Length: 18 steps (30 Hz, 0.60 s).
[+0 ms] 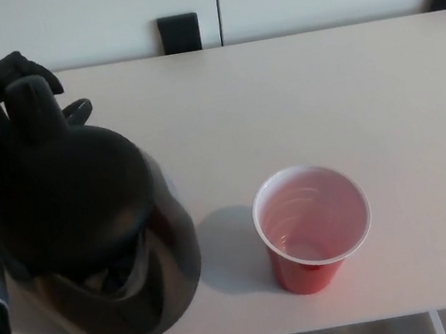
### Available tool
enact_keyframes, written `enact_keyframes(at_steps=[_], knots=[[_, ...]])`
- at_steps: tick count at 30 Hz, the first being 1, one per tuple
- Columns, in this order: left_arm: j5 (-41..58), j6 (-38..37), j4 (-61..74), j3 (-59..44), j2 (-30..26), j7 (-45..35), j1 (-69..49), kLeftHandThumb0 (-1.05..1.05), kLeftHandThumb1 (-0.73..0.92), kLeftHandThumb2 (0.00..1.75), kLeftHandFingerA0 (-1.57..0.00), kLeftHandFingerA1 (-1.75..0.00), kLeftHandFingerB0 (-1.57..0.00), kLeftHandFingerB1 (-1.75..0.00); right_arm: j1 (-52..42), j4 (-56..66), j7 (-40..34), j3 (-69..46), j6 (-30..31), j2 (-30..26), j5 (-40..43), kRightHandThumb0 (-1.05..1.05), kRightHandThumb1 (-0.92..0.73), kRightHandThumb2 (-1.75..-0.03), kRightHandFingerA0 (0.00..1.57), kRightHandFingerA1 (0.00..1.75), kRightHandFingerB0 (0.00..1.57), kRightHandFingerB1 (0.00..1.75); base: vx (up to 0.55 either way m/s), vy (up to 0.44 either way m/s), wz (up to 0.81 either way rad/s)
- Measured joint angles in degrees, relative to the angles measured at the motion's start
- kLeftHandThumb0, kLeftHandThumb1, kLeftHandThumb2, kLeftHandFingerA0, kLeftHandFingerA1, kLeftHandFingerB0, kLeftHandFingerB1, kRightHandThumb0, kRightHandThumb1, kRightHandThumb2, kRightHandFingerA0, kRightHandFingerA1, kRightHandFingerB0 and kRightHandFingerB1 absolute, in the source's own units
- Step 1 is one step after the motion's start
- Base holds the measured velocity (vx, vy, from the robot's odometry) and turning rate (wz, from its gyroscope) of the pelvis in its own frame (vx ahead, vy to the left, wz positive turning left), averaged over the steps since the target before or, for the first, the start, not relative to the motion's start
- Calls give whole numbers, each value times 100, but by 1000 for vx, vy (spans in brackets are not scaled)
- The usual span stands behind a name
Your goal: The robot walk towards a table in front and uses its left hand to pick up the pot from the base and pour water to the cup on the right hand side
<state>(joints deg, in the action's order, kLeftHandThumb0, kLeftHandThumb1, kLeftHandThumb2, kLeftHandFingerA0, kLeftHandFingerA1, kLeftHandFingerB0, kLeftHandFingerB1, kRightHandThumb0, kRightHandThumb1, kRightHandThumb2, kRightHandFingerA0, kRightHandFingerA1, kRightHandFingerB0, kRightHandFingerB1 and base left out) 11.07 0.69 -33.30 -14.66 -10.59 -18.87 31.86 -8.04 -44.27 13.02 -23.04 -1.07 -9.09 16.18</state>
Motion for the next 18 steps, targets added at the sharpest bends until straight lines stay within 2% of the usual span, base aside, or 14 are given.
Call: enact_keyframes(at_steps=[1, 4, 8, 14, 18], knots=[[42, 74, 86, -36, 47, 24, -13, -15, 59, 54, -74, -175, -63, -166, -7, 8, 1, 1, 0, 0, 0, -29, -57, -57, 42, 42, 28, 34, 0, 0, 0], [169, 341, 385, -208, 227, 172, -23, -12, 58, 56, -76, -175, -58, -169, -19, 31, -1, 7, 4, 0, -1, -29, -57, -57, 44, 43, 30, 35, 0, 0, 0], [260, 574, 793, -452, 518, 577, -26, -7, 63, 53, -70, -175, -50, -175, 7, 53, -9, 11, 20, 0, -3, -33, -56, -57, 43, 43, 30, 34, 0, 0, 0], [199, 613, 941, -597, 703, 1166, -27, -9, 70, 54, -66, -175, -48, -175, 36, 72, -6, 17, 25, 0, -4, -31, -56, -57, 45, 44, 31, 35, 0, 0, 0], [52, 612, 969, -679, 700, 1570, -27, -10, 70, 55, -69, -175, -48, -175, 67, 97, -8, 25, 44, 1, -8, -30, -57, -57, 45, 44, 30, 35, 0, 0, 0]])
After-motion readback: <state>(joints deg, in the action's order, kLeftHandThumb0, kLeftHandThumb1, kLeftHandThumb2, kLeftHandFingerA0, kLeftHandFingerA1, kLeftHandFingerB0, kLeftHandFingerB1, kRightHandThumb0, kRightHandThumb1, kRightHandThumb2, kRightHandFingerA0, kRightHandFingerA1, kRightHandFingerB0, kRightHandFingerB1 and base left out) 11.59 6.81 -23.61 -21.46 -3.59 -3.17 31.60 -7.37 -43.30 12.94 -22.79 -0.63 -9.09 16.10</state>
